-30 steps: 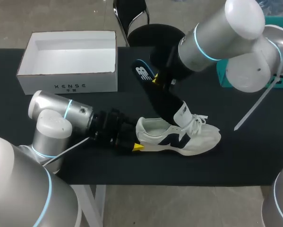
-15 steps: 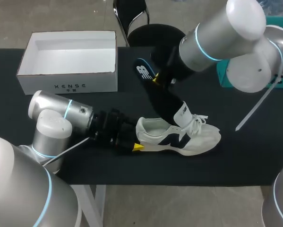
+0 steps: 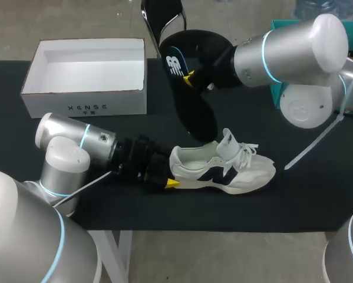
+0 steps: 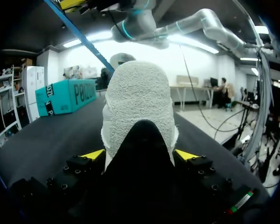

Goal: Take the shoe out of the shoebox, open the shoe tongue, remove and reinsert the insole, then place the shoe into the shoebox

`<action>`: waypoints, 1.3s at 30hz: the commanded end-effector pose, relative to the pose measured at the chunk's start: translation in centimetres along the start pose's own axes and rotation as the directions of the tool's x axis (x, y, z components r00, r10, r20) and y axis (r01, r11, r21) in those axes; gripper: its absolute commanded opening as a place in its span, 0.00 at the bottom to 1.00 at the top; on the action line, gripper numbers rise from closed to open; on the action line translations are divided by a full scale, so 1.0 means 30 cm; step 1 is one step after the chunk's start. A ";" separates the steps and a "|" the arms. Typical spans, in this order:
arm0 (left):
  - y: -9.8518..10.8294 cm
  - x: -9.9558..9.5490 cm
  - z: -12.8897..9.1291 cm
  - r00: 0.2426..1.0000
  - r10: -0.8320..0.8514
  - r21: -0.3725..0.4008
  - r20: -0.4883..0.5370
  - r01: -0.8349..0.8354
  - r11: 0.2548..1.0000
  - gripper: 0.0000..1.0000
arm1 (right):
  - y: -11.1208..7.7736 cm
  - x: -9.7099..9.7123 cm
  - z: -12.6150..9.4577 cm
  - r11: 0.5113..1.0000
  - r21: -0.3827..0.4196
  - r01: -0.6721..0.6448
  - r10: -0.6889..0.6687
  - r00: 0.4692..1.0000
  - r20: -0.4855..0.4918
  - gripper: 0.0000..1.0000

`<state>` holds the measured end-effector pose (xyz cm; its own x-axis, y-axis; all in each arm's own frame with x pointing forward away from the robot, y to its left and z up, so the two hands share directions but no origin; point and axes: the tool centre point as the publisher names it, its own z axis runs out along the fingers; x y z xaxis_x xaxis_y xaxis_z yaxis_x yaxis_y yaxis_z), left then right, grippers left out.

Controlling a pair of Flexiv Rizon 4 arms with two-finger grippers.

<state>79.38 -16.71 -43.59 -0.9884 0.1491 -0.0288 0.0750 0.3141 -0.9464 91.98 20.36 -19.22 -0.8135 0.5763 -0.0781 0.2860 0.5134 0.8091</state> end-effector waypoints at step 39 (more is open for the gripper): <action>0.007 0.002 0.008 1.000 0.000 -0.001 0.002 0.000 1.000 0.00 | 0.116 0.086 -0.453 0.972 -0.179 -0.152 0.090 0.945 -0.315 0.00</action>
<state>79.39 -16.71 -43.59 -0.9884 0.1490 -0.0289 0.0750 0.3140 -0.9465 84.25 14.71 -9.22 -0.9091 0.3731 0.1853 0.3000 0.2777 0.9126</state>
